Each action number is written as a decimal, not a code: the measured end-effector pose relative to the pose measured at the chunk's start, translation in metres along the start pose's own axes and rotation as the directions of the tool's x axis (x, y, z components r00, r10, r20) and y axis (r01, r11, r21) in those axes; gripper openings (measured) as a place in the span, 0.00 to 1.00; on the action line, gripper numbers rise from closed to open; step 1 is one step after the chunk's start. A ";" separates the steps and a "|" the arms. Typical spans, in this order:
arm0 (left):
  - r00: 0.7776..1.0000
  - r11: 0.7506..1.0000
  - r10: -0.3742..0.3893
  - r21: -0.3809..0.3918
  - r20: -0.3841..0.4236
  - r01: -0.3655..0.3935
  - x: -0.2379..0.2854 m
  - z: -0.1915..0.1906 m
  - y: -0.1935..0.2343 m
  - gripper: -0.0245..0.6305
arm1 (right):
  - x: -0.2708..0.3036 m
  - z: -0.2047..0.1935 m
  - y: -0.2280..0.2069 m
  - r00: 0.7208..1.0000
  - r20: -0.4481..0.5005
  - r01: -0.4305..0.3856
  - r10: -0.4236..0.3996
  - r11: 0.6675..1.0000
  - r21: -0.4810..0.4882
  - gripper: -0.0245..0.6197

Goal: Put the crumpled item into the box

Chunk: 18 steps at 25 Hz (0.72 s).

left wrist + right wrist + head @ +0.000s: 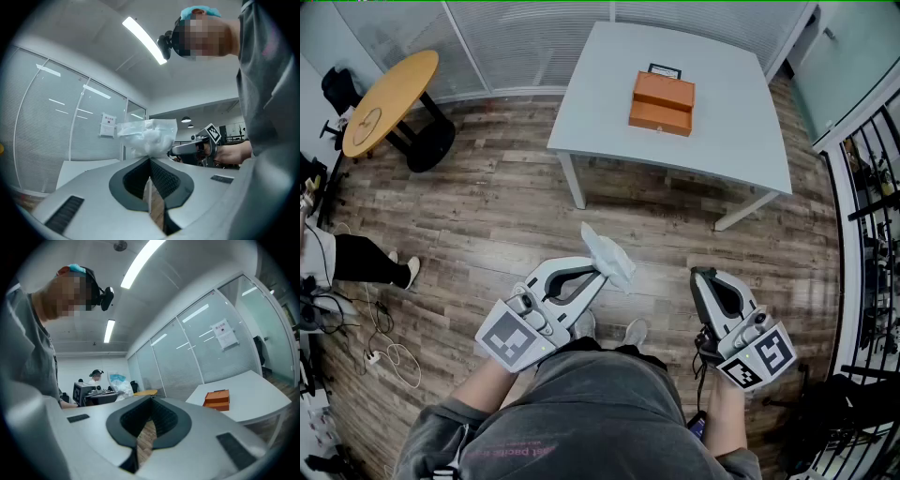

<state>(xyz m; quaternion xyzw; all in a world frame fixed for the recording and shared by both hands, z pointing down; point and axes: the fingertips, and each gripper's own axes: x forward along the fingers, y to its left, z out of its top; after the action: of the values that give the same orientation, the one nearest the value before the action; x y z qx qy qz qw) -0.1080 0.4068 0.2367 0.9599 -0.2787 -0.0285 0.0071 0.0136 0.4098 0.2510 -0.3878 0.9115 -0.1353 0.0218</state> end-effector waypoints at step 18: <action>0.999 0.999 0.038 0.009 -0.023 -0.038 0.026 -0.007 -0.035 0.06 | -0.030 -0.004 -0.030 1.000 -0.030 -0.005 0.006 1.000 0.028 0.04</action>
<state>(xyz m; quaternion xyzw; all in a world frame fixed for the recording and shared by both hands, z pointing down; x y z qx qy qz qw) -0.0665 0.4223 0.2413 0.9548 -0.2968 -0.0163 0.0068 0.0555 0.4123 0.2608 -0.3827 0.9109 -0.1539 0.0137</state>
